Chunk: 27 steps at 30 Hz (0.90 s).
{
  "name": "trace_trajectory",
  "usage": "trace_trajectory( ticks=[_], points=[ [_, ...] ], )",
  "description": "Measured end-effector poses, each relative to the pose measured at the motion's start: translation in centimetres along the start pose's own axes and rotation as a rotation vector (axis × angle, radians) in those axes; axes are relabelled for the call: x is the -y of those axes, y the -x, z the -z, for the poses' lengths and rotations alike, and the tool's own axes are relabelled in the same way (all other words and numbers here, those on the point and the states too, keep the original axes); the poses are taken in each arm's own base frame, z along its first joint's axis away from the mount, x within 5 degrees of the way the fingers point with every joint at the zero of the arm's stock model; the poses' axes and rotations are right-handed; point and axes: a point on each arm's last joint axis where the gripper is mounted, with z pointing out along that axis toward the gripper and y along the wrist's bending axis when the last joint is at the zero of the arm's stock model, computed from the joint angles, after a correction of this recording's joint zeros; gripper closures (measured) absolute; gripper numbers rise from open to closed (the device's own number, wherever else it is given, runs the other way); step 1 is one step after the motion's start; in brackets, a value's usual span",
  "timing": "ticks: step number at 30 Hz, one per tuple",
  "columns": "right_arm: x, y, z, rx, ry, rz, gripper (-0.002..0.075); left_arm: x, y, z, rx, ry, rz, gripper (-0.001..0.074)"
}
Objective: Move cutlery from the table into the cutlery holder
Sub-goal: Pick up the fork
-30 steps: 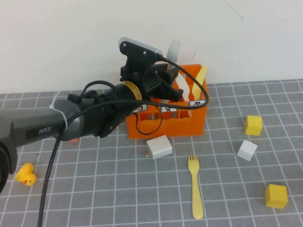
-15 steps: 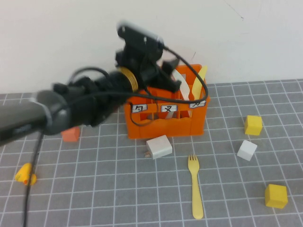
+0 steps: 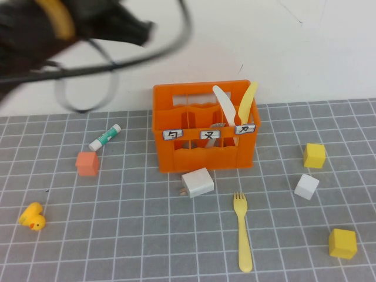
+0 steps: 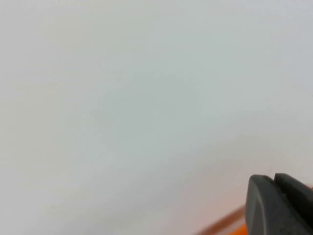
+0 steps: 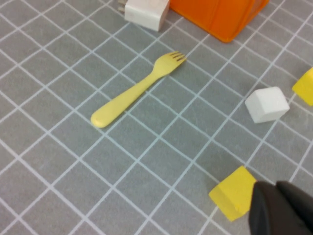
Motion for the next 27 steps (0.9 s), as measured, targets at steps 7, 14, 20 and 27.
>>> trace_trajectory(
  ticks=[7,14,20,27],
  points=[
    [0.2,0.4,0.0,0.047,-0.022,-0.121,0.0729,-2.3,0.6,7.6,-0.139,0.141,0.086,0.0734],
    [0.9,2.2,0.8,0.115,-0.055,-0.136,0.0729,-2.1,-3.2,13.6,-0.149,0.131,0.149,0.0734],
    [2.7,6.1,1.8,0.052,0.018,-0.145,0.0728,-1.1,-8.7,19.3,-0.168,0.088,0.347,0.0734],
    [5.1,9.0,-0.9,-0.073,0.053,-0.143,0.0728,0.1,-15.9,23.0,-0.139,0.064,0.392,0.0734]
  ],
)
